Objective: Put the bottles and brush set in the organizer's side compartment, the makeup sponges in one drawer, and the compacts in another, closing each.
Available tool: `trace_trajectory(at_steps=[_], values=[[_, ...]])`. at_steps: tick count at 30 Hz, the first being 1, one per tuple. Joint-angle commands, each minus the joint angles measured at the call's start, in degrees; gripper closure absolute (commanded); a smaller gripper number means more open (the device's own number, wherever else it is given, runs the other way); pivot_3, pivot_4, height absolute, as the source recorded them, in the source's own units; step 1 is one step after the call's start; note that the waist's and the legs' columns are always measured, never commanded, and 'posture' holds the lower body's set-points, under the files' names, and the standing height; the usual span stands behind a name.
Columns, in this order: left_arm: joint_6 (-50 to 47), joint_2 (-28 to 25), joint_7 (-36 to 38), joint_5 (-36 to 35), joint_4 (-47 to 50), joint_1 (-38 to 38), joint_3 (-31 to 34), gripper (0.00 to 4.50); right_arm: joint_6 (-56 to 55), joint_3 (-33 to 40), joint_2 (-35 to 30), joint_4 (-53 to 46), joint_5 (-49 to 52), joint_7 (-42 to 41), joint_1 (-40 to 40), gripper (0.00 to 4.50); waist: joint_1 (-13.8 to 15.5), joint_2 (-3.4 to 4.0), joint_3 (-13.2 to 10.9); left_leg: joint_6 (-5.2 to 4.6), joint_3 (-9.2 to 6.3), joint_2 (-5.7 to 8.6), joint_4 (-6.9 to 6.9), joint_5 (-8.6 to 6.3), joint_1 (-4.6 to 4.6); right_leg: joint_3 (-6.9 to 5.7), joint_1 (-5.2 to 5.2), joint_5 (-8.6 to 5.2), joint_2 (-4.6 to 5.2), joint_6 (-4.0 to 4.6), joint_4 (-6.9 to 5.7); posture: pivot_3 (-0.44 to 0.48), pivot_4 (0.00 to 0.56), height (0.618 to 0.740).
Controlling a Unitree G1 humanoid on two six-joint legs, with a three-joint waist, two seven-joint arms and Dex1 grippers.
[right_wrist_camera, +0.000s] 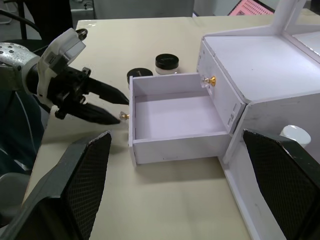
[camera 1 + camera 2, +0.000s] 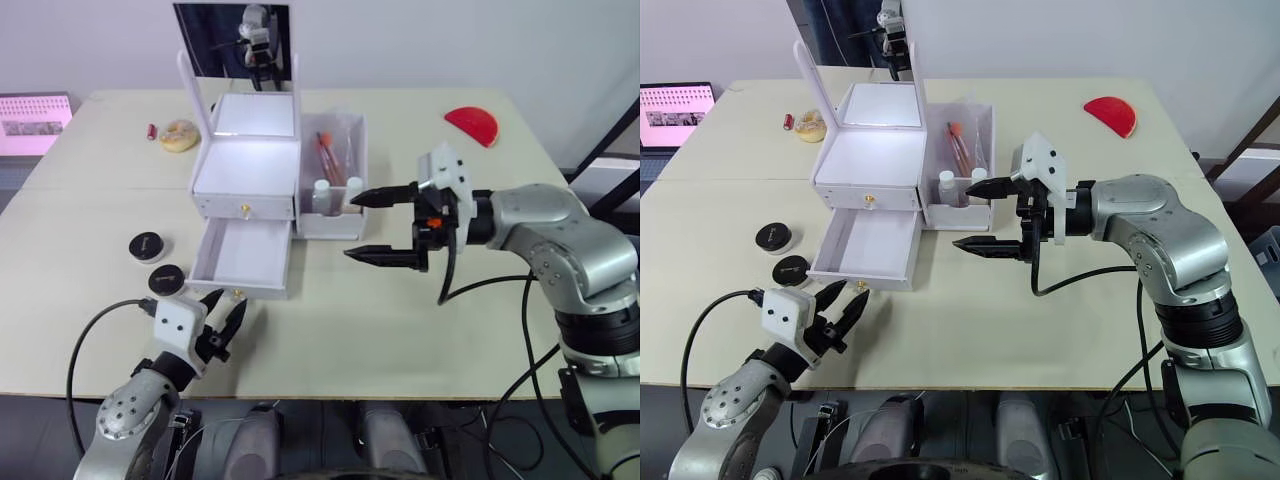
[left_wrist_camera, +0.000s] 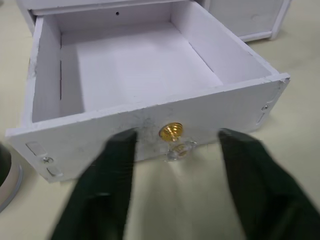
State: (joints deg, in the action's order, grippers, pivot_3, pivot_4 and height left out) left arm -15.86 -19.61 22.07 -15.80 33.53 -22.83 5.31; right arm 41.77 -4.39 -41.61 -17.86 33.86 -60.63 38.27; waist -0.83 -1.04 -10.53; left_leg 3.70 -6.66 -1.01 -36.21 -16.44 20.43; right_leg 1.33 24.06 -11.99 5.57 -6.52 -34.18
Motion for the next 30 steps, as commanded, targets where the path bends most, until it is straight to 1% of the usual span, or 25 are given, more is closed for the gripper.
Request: trace_trajectory(at_steps=[1, 4, 8, 9, 10, 11, 12, 13, 15, 17, 20, 24, 27, 30], values=[[-0.34, -0.75, 0.39, -1.65, 3.03, -1.06, 2.35, 0.06, -0.76, 1.02, -0.39, -0.68, 0.15, -0.11, 0.85, 0.00, 0.00, 0.00, 0.00, 0.00, 0.00, 0.00, 0.00, 0.00, 0.00, 0.00, 0.00, 0.00, 0.00, 0.00, 0.00, 0.000, 0.150, 0.739], [-2.04, -2.42, 2.23, -4.75, 6.84, -4.45, 5.48, 0.06, -0.14, 2.63, -1.75, -1.39, 1.18, -0.66, -0.51, 0.00, -0.06, -0.04, -0.02, 0.00, 0.00, 0.00, 0.00, 0.00, 0.00, 0.00, 0.01, 0.00, 0.00, 0.00, 0.00, 0.000, 0.150, 0.739], [-4.52, -6.06, 6.72, -11.62, 11.03, -10.81, 13.13, 0.06, 0.99, 7.51, -4.71, -1.70, 3.62, -1.10, -5.03, 0.00, 0.08, -0.04, -0.03, -0.01, 0.00, -0.01, 0.06, -0.01, 0.10, 0.00, 0.08, -0.04, 0.01, -0.02, 0.07, 0.000, 0.150, 0.739], [-5.57, -8.09, 9.55, -16.43, 10.88, -13.07, 19.44, 0.06, 0.68, 10.24, -6.60, -1.70, 3.23, -1.23, -8.77, 0.00, 0.18, -0.03, -0.05, -0.01, 0.01, 0.00, 0.05, -0.02, 0.10, 0.00, 0.08, -0.05, 0.01, -0.02, 0.09, 0.000, 0.150, 0.739], [-6.68, -10.26, 12.37, -21.19, 10.03, -14.84, 25.81, 0.06, 0.72, 13.15, -7.91, -1.47, 3.31, -1.01, -12.02, 0.00, 0.41, -0.25, -0.03, -0.02, 0.01, 0.00, 0.06, -0.02, 0.14, 0.01, 0.10, -0.05, 0.02, -0.02, 0.11, 0.000, 0.150, 0.739], [-7.49, -11.72, 14.28, -24.55, 9.43, -16.09, 30.13, 0.06, 0.64, 15.15, -8.78, -1.46, 3.47, -0.79, -14.37, 0.00, 0.46, -0.35, -0.03, -0.02, -0.03, -0.01, 0.06, -0.03, 0.20, -0.04, 0.19, -0.07, 0.02, -0.03, 0.07, 0.000, 0.150, 0.739], [-9.02, -14.42, 16.82, -29.04, 6.22, -16.52, 36.78, 0.06, 0.10, 18.33, -9.50, -0.43, 3.59, -0.73, -17.32, 0.00, 0.45, -0.32, -0.05, -0.03, -0.07, -0.02, 0.06, -0.03, 0.23, -0.09, 0.21, -0.11, 0.02, 0.00, 0.05, 0.000, 0.150, 0.739], [-10.43, -17.01, 18.81, -31.80, 2.58, -16.40, 41.86, 0.06, 0.13, 21.06, -9.87, 0.61, 4.23, -0.57, -19.33, 0.00, 0.45, -0.32, -0.05, -0.03, -0.04, -0.01, 0.05, -0.03, 0.26, -0.07, 0.22, -0.10, 0.02, 0.01, 0.06, 0.000, 0.150, 0.739], [-11.91, -21.63, 22.63, -34.69, -4.87, -15.40, 49.28, 0.06, -1.19, 25.41, -11.05, 2.92, 4.35, -1.96, -23.39, 0.00, 0.14, -0.23, -0.10, -0.03, 0.00, -0.02, -0.01, -0.03, 0.20, -0.07, 0.22, -0.19, 0.02, -0.14, 0.06, 0.000, 0.150, 0.739], [-12.60, -26.18, 26.13, -34.78, -13.55, -13.28, 53.57, 0.06, -4.32, 28.81, -12.38, 6.73, 2.77, -4.49, -27.84, 0.00, -0.03, -0.23, -0.10, -0.03, 0.01, -0.02, -0.10, -0.03, 0.16, -0.07, 0.21, -0.20, 0.02, -0.16, 0.07, 0.000, 0.150, 0.739], [-11.97, -31.28, 31.98, -32.29, -24.99, -11.32, 55.97, 0.06, -10.54, 32.31, -13.61, 12.75, -0.26, -7.04, -33.95, 0.00, -0.36, -0.29, -0.07, 0.00, 0.06, -0.02, -0.15, -0.05, 0.12, -0.05, 0.17, -0.21, 0.03, -0.17, 0.18, 0.000, 0.150, 0.739], [-8.36, -36.66, 38.44, -27.33, -37.77, -8.45, 55.62, 0.06, -16.61, 37.17, -13.03, 17.79, -2.58, -6.94, -39.85, 0.00, -1.37, -0.30, -0.08, 0.01, 0.19, -0.02, -0.04, -0.06, 0.16, 0.02, 0.21, -0.20, 0.07, -0.15, 0.22, 0.000, 0.150, 0.739], [-7.45, -39.20, 40.85, -25.56, -43.19, -4.67, 54.60, 0.06, -21.35, 40.19, -11.85, 21.35, -3.62, -8.40, -45.48, 0.00, -1.53, -0.37, -0.06, 0.01, 0.17, -0.03, 0.19, -0.05, 0.07, 0.01, 0.26, -0.20, 0.06, -0.14, 0.11, 0.000, 0.150, 0.739], [-6.84, -39.84, 42.43, -23.96, -45.89, -1.97, 53.18, 0.06, -24.20, 41.72, -11.03, 23.63, -3.84, -9.29, -48.74, 0.00, -1.65, -0.32, -0.08, -0.01, 0.17, -0.03, 0.27, -0.06, 0.06, 0.01, 0.26, -0.21, 0.06, -0.16, 0.11, 0.000, 0.150, 0.739]])
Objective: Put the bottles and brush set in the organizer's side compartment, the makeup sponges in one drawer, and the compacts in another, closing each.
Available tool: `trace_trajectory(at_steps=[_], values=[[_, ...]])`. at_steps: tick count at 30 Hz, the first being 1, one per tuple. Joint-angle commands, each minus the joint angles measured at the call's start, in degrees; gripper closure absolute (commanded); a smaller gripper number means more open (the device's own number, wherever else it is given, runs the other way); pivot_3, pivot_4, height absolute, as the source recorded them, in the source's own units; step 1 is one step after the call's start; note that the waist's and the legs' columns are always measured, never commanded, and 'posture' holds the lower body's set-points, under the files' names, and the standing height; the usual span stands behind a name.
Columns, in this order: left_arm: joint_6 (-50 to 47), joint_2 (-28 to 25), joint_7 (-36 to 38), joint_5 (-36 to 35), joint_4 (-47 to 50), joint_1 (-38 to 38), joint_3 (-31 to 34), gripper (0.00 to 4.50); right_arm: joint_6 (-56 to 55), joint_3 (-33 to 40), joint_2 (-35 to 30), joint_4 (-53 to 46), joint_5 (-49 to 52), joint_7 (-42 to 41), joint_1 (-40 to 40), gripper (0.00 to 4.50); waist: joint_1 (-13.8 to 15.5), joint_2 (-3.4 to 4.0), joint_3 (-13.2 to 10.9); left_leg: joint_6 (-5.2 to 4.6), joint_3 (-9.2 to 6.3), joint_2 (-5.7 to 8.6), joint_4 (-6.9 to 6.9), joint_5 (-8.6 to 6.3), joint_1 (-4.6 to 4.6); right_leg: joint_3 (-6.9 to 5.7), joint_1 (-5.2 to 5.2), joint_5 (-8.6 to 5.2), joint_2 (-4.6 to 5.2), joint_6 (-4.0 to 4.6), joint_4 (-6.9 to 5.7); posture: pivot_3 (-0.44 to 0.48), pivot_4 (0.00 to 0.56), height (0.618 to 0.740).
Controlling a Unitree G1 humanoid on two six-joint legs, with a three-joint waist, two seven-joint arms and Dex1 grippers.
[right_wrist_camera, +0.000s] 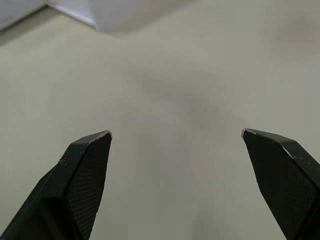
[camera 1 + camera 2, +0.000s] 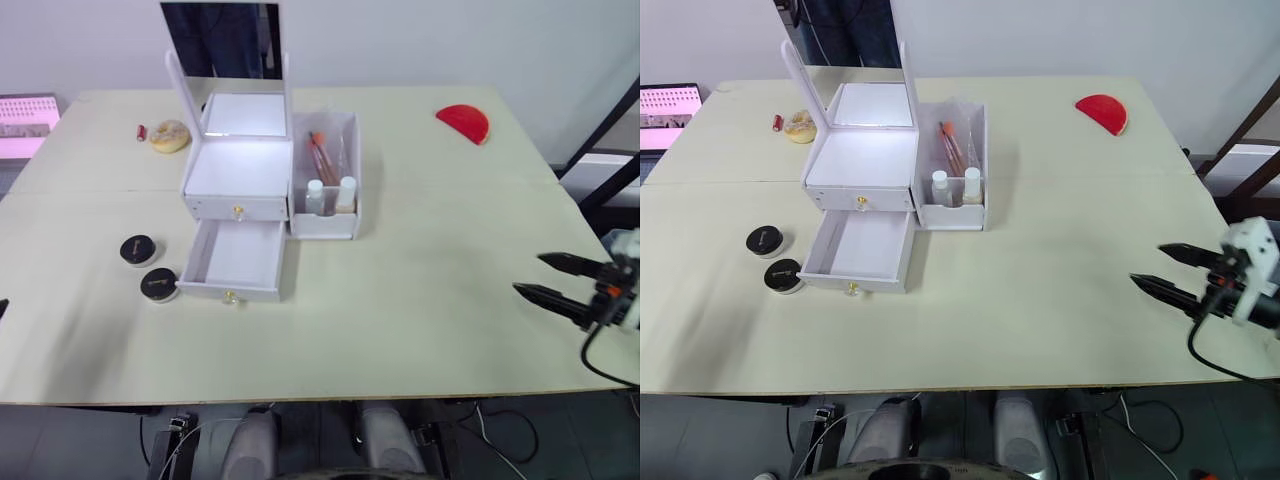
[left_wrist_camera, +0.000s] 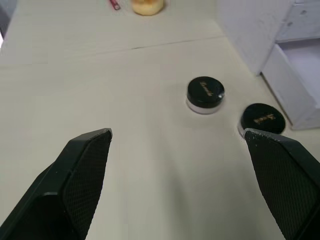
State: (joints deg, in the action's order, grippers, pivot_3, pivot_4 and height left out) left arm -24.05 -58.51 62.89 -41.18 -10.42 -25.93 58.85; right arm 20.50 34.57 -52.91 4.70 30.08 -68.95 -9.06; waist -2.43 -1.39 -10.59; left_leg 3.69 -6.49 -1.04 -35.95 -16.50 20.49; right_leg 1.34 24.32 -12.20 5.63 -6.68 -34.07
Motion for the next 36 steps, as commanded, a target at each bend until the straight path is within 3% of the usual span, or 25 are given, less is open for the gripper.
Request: trace_trajectory(at_steps=[1, 11, 16, 20, 23, 26, 29, 36], values=[[1.72, -0.98, 2.16, 2.13, -2.58, 1.65, -0.76, 0.06, -3.28, 3.14, 0.43, 1.16, 0.22, -0.91, -1.77, 0.00, -0.19, 0.05, -0.02, 0.00, 0.01, 0.00, -0.02, 0.00, 0.00, 0.01, 0.00, 0.00, 0.00, 0.00, 0.00, 0.000, 0.150, 0.739], [2.12, 2.48, 2.05, 5.19, 1.50, 3.99, -2.89, 0.06, -1.51, 0.76, 1.36, -5.44, 2.35, 1.97, -0.04, 0.00, -0.80, 0.00, -0.02, 0.01, 0.08, -0.03, -0.18, 0.00, -0.08, 0.07, -0.03, 0.01, 0.00, 0.00, -0.05, 0.000, 0.150, 0.739], [-1.00, 10.98, -6.16, 4.80, 13.70, 1.71, -3.61, 0.06, 4.78, -2.36, 0.23, -13.60, 6.27, 4.30, 4.39, 0.00, -0.61, -0.01, -0.03, 0.00, 0.07, -0.03, -0.06, 0.00, -0.06, 0.09, -0.02, 0.04, -0.01, 0.04, -0.08, 0.000, 0.150, 0.739], [-3.55, 22.06, -15.87, 4.62, 29.19, -0.94, -10.09, 0.06, 12.85, -10.04, -0.15, -22.54, 11.41, 7.75, 14.51, 0.00, -0.26, 0.07, -0.04, 0.00, 0.12, -0.04, -0.18, 0.00, -0.09, 0.15, -0.06, 0.15, -0.01, 0.18, -0.05, 0.000, 0.150, 0.739], [-3.32, 26.36, -20.04, 7.10, 34.71, -1.34, -16.16, 0.06, 16.58, -16.76, 0.32, -25.71, 12.58, 9.17, 23.12, 0.00, 0.43, -0.22, -0.01, 0.01, 0.03, -0.04, -0.27, 0.01, -0.09, 0.11, -0.08, 0.11, -0.05, 0.09, -0.11, 0.000, 0.150, 0.739], [0.79, 28.15, -24.00, 13.51, 32.44, 2.21, -23.22, 0.06, 20.14, -25.27, 2.10, -27.53, 12.60, 10.20, 33.54, 0.00, 1.36, -0.04, 0.00, 0.01, -0.08, -0.04, -0.31, 0.02, -0.09, 0.06, -0.09, 0.14, -0.08, 0.15, -0.12, 0.000, 0.150, 0.739], [2.18, 28.97, -27.04, 15.76, 29.19, 6.70, -26.26, 0.06, 22.07, -30.96, 4.63, -28.10, 11.55, 11.76, 40.90, 0.00, 1.82, -0.03, 0.01, 0.04, -0.08, -0.04, -0.32, 0.05, -0.05, 0.05, -0.09, 0.20, -0.09, 0.23, -0.12, 0.000, 0.150, 0.739], [2.45, 28.80, -27.50, 17.43, 23.41, 13.85, -32.33, 0.06, 22.82, -37.02, 7.56, -29.01, 9.69, 12.58, 47.14, 0.00, 1.75, -0.08, 0.04, 0.03, -0.07, -0.03, -0.19, 0.05, 0.08, 0.04, -0.06, 0.24, -0.09, 0.27, 0.00, 0.000, 0.150, 0.739]])
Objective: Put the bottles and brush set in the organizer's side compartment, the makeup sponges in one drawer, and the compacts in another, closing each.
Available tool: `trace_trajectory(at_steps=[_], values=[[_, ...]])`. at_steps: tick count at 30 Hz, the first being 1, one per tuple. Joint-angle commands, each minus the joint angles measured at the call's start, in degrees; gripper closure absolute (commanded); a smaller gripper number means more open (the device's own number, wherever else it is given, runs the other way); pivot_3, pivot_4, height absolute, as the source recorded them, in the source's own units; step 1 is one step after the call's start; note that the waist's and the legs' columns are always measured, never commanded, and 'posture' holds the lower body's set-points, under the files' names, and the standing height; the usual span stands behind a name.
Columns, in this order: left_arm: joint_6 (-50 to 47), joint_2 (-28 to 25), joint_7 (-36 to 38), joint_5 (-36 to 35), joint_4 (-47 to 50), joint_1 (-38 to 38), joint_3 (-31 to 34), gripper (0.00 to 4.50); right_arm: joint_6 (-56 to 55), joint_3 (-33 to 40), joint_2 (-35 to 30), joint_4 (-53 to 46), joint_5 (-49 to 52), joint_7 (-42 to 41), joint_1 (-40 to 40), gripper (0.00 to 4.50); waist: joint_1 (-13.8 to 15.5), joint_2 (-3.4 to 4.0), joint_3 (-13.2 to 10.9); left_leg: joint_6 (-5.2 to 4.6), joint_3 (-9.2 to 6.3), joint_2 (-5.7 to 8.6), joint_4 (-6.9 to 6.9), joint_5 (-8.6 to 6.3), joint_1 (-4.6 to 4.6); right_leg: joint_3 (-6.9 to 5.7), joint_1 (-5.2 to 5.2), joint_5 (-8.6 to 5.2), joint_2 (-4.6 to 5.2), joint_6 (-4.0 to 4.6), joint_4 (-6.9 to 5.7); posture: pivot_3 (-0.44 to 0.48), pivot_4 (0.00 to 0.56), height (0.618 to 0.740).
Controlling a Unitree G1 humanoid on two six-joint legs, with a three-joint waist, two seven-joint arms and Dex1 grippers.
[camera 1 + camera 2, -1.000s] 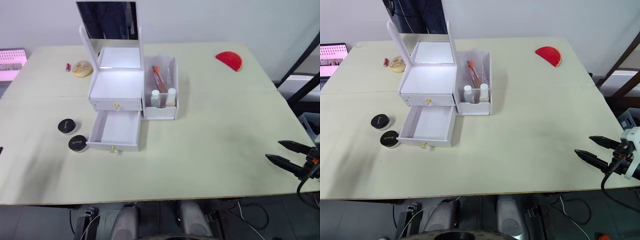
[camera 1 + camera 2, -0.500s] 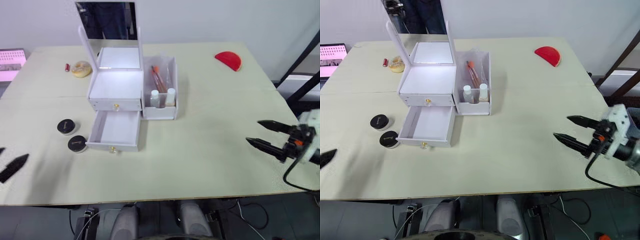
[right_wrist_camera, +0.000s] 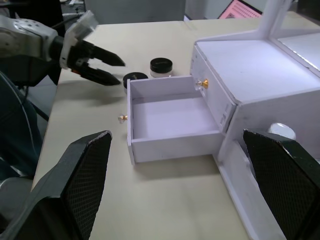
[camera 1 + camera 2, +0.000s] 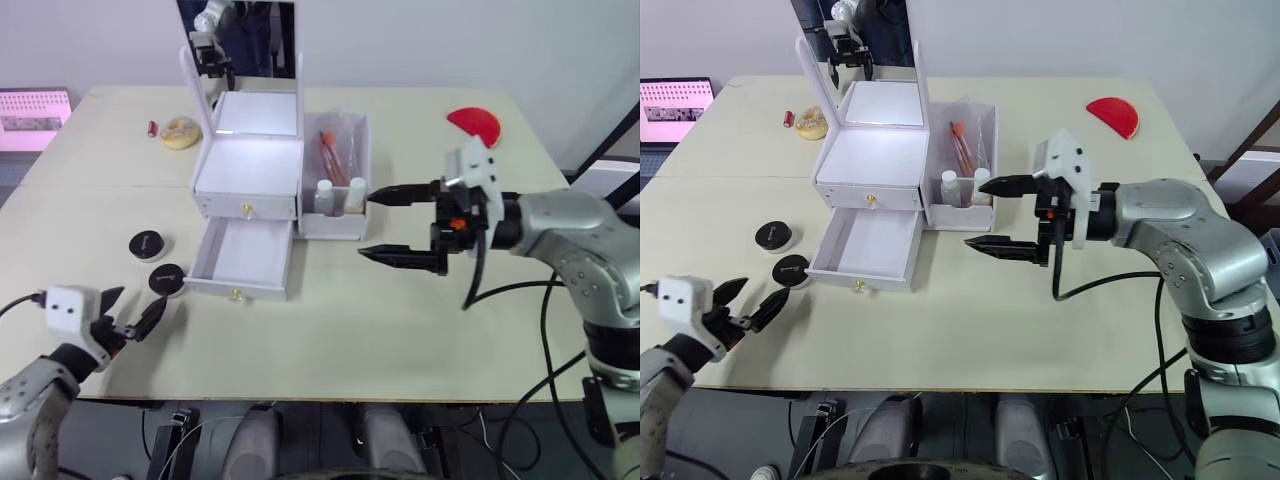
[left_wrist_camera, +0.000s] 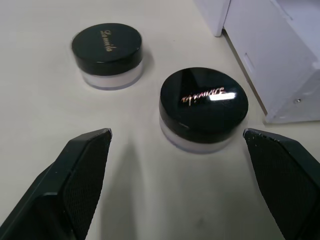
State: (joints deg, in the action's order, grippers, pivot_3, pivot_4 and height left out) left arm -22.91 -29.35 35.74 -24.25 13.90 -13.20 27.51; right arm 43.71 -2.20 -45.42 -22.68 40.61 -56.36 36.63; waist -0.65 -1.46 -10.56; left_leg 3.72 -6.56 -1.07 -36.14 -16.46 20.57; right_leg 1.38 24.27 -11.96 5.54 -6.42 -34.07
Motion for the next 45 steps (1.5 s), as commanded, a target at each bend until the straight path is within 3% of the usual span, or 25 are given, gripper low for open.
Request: trace_trajectory(at_steps=[1, 19, 21, 24, 35, 41, 45], values=[[1.25, -0.11, -0.41, 0.22, -2.04, 2.36, -1.45, 0.06, -0.53, -1.20, 0.38, -1.51, -1.39, 0.03, 1.96, 0.00, -0.06, 0.00, 0.00, 0.00, 0.00, 0.00, 0.00, 0.00, -0.01, 0.00, 0.00, 0.00, 0.00, -0.01, 0.00, 0.000, 0.150, 0.739], [5.44, -0.04, 0.34, 1.02, -9.90, 8.50, -5.55, 0.06, 0.40, -3.39, 3.00, -1.65, -3.07, 0.85, 3.61, 0.00, -0.14, 0.01, 0.01, 0.00, -0.01, 0.00, -0.04, 0.00, -0.12, -0.01, -0.02, 0.04, 0.00, 0.04, -0.16, 0.000, 0.150, 0.739], [5.52, -0.03, 0.41, 0.77, -9.99, 8.51, -5.50, 0.59, 0.51, -3.46, 3.01, -1.69, -3.19, 0.82, 3.68, 0.00, -0.15, 0.01, 0.00, 0.00, -0.01, 0.00, -0.04, 0.00, -0.12, -0.01, -0.02, 0.04, 0.00, 0.04, -0.17, 0.000, 0.150, 0.739], [5.50, -0.19, 0.68, 0.49, -9.66, 7.99, -5.37, 1.84, 0.71, -3.52, 3.18, -1.79, -3.19, 0.84, 3.75, 0.00, -0.16, 0.01, 0.01, 0.00, -0.02, 0.00, -0.03, 0.00, -0.13, -0.01, -0.02, 0.04, -0.01, 0.04, -0.17, 0.000, 0.150, 0.739], [4.01, -2.29, 0.14, -2.11, -3.19, 2.46, -0.10, 1.84, 0.82, -3.91, 3.50, -1.88, -3.32, 0.46, 3.51, 0.00, -0.44, 0.01, 0.00, -0.01, -0.01, -0.01, 0.00, 0.00, -0.12, -0.01, 0.00, 0.03, 0.00, 0.03, -0.15, 0.000, 0.150, 0.739], [-0.36, -6.75, 1.75, -8.18, 3.92, 0.05, 6.65, 1.84, 0.33, -3.88, 3.46, -1.14, -3.63, -0.07, 3.19, 0.00, -0.09, 0.01, 0.00, 0.00, -0.02, -0.01, -0.03, 0.00, -0.10, -0.01, 0.01, 0.03, 0.00, 0.04, -0.16, 0.000, 0.150, 0.739], [-3.61, -10.81, 4.42, -12.51, 6.99, 1.66, 7.93, 1.84, 0.01, -4.07, 3.67, -0.69, -4.18, -0.27, 2.96, 0.00, -0.16, 0.01, 0.00, 0.00, -0.02, 0.00, -0.03, 0.00, -0.09, -0.01, 0.01, 0.02, 0.00, 0.04, -0.15, 0.000, 0.150, 0.739]])
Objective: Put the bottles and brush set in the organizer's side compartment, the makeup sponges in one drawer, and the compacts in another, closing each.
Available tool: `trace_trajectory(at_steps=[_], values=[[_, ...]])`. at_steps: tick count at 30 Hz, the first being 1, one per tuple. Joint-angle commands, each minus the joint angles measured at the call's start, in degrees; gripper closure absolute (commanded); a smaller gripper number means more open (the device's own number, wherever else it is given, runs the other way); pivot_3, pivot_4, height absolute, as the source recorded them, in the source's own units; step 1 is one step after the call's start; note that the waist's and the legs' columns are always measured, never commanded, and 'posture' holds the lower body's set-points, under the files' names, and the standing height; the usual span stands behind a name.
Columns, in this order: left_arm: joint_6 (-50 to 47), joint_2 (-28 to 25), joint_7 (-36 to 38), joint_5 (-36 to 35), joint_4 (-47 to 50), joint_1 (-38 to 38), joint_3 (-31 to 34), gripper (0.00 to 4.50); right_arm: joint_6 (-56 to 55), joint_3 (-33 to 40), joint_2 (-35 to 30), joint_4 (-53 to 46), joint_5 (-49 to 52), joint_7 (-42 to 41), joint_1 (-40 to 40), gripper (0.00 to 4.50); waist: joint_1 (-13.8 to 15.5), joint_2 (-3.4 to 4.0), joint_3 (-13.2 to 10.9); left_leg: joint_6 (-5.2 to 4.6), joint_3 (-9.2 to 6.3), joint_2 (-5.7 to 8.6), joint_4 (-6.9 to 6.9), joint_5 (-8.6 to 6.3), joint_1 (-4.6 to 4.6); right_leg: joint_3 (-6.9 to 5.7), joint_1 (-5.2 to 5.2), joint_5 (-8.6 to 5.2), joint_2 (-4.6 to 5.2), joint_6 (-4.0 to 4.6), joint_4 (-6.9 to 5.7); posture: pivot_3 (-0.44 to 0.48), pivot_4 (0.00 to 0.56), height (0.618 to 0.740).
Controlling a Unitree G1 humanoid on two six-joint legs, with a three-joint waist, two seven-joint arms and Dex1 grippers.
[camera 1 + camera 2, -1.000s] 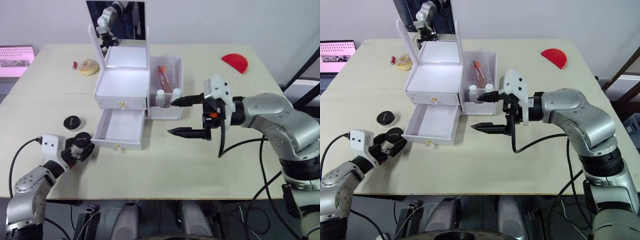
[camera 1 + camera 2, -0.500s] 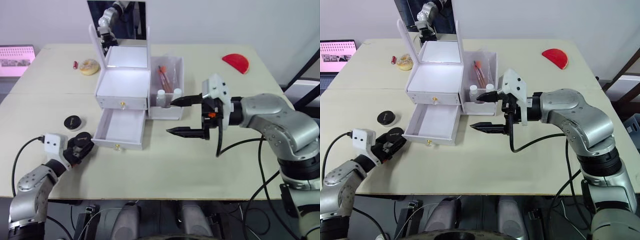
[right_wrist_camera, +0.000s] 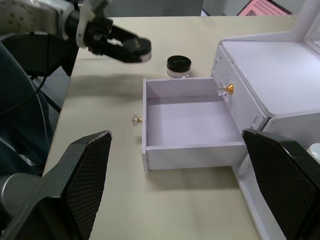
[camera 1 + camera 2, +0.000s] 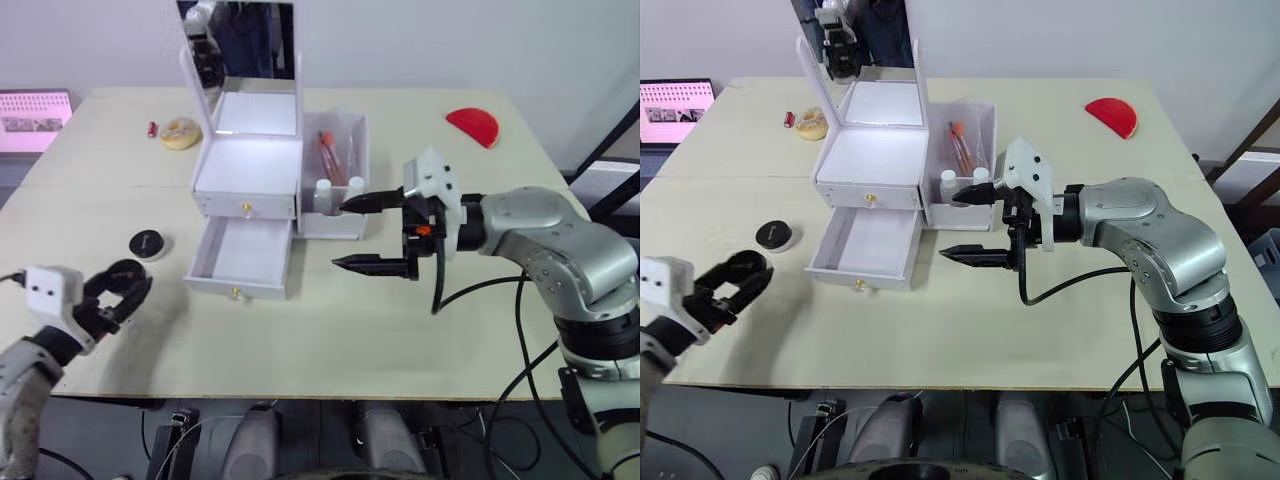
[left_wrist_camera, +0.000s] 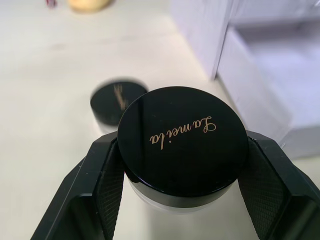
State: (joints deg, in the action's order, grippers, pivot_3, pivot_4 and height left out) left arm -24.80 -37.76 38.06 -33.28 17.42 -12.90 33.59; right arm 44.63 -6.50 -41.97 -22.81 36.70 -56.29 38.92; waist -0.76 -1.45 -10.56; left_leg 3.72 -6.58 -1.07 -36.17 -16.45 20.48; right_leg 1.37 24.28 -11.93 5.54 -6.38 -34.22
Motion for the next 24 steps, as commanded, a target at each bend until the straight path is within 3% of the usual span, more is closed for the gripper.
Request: trace_trajectory(at_steps=[1, 5, 13, 24], values=[[-2.67, -3.61, 3.07, -4.78, 3.83, 2.22, 1.75, 1.84, -0.95, 0.14, 0.35, -0.45, -0.44, -0.34, 0.72, 0.00, -0.09, 0.00, 0.00, 0.00, 0.00, 0.00, 0.00, 0.00, 0.00, 0.00, 0.00, 0.00, 0.00, 0.00, 0.00, 0.000, 0.150, 0.739], [-4.85, -8.70, 9.49, -7.23, 2.19, 7.80, -2.61, 1.84, -0.86, -0.12, 0.93, -0.30, -0.98, -0.12, 0.55, 0.00, -0.16, 0.02, -0.02, 0.00, -0.01, 0.00, 0.03, 0.00, -0.01, -0.01, 0.03, 0.00, -0.01, 0.00, -0.02, 0.000, 0.150, 0.739], [-1.97, -15.19, 24.84, -1.73, -9.98, 18.92, -16.88, 1.84, -0.29, 0.14, 1.08, -1.37, -1.70, 1.40, -0.27, 0.00, -0.55, 0.04, -0.03, 0.00, 0.01, 0.00, 0.10, 0.00, 0.02, 0.00, 0.07, 0.00, -0.03, 0.00, 0.00, 0.000, 0.150, 0.739], [0.63, -13.22, 29.09, 2.04, -16.03, 26.25, -23.43, 1.84, 2.04, 2.13, 0.72, -4.84, -0.40, 5.01, -2.73, 0.00, -0.21, 0.04, -0.05, 0.00, 0.00, 0.00, 0.10, 0.00, 0.08, 0.00, 0.09, -0.03, -0.02, -0.06, 0.02, 0.000, 0.150, 0.739]])
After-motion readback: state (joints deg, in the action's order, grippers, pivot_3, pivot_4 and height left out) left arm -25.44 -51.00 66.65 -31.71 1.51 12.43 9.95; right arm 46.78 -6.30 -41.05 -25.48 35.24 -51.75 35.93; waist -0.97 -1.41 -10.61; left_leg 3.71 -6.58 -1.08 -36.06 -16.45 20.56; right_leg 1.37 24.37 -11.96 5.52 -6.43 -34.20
